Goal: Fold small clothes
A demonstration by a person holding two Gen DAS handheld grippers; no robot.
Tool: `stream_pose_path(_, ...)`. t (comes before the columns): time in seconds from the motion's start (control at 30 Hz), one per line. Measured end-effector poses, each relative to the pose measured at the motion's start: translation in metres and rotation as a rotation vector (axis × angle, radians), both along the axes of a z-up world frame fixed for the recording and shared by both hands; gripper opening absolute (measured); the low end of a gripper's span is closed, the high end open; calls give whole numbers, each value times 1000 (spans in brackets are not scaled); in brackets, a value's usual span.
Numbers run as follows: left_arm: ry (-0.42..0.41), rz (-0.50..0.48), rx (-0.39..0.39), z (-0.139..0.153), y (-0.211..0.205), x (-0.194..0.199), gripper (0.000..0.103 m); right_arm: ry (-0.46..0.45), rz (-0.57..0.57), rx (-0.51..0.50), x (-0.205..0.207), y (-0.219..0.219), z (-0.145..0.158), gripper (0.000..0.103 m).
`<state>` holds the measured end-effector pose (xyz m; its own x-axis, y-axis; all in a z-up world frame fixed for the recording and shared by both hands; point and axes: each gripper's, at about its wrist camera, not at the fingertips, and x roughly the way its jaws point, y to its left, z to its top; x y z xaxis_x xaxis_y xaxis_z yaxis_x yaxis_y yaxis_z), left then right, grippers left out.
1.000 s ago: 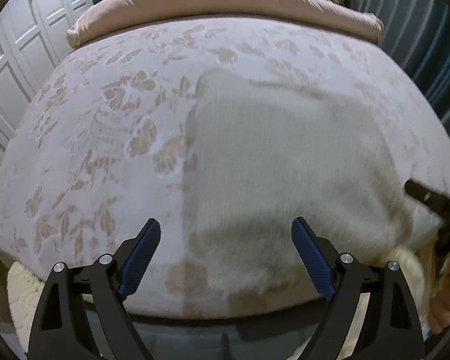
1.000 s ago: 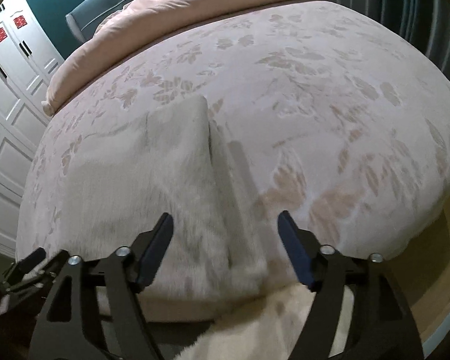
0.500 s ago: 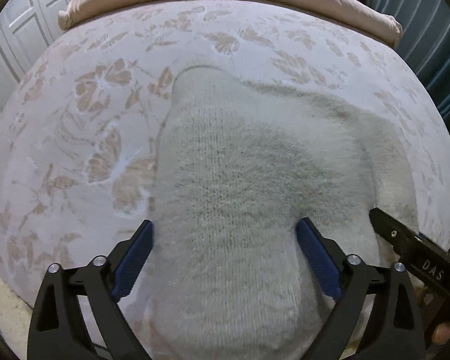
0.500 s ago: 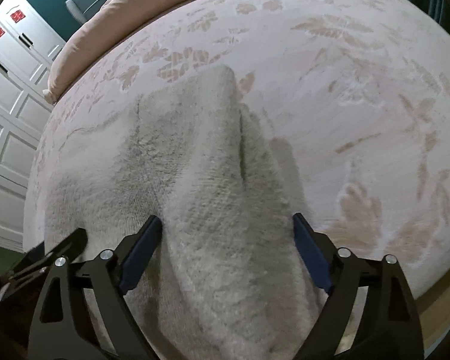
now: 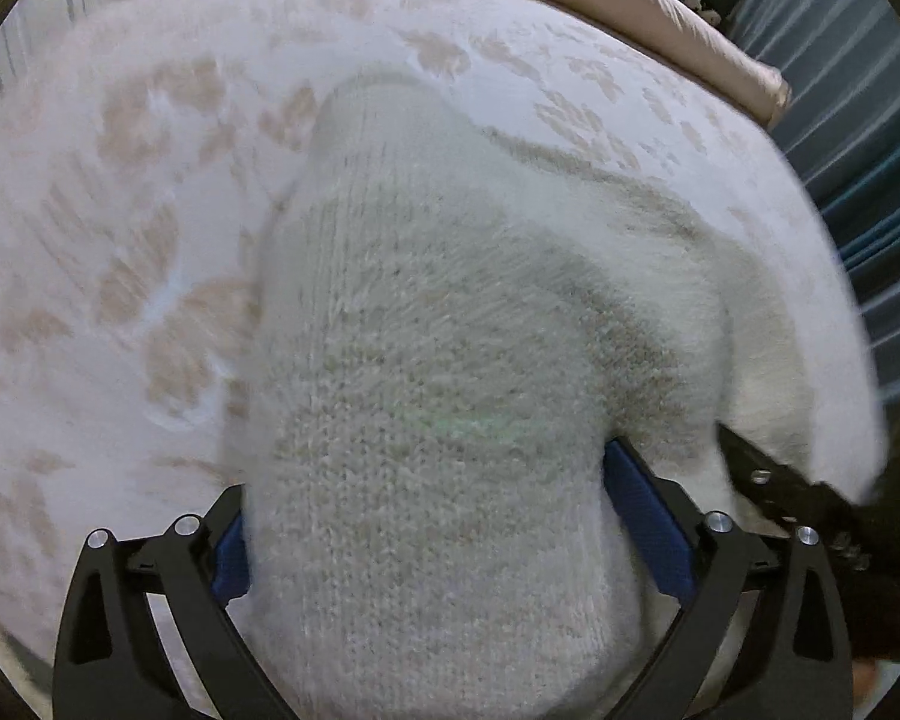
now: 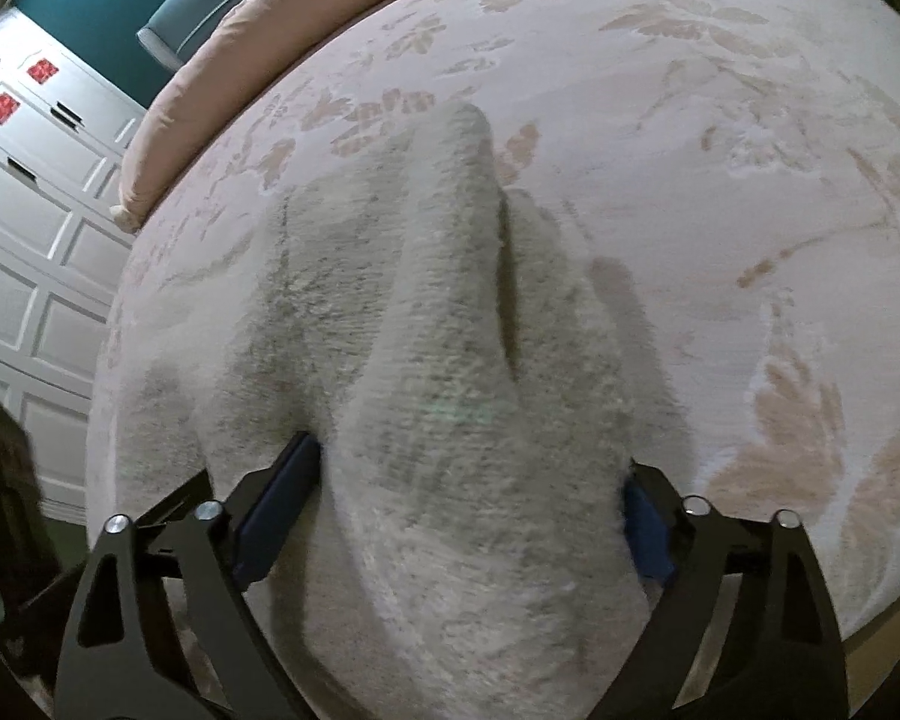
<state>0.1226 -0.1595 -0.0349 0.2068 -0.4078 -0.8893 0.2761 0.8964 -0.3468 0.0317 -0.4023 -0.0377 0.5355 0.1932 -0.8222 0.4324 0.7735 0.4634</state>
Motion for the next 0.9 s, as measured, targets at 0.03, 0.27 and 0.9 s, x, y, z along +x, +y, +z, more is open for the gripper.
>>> stream_pose_path(0.03,36,-1,-38,-1,4,4,87,-4,3,25,1,-1,0,75)
stream_pose_path(0.27,39,-88,-146,33,14,1,45,-55,44,-5,-3,16,39,35)
stream_pose_path(0.9,-502,-211,-326,281,142,-29,44,-575,121,-97,-28,130,270,43)
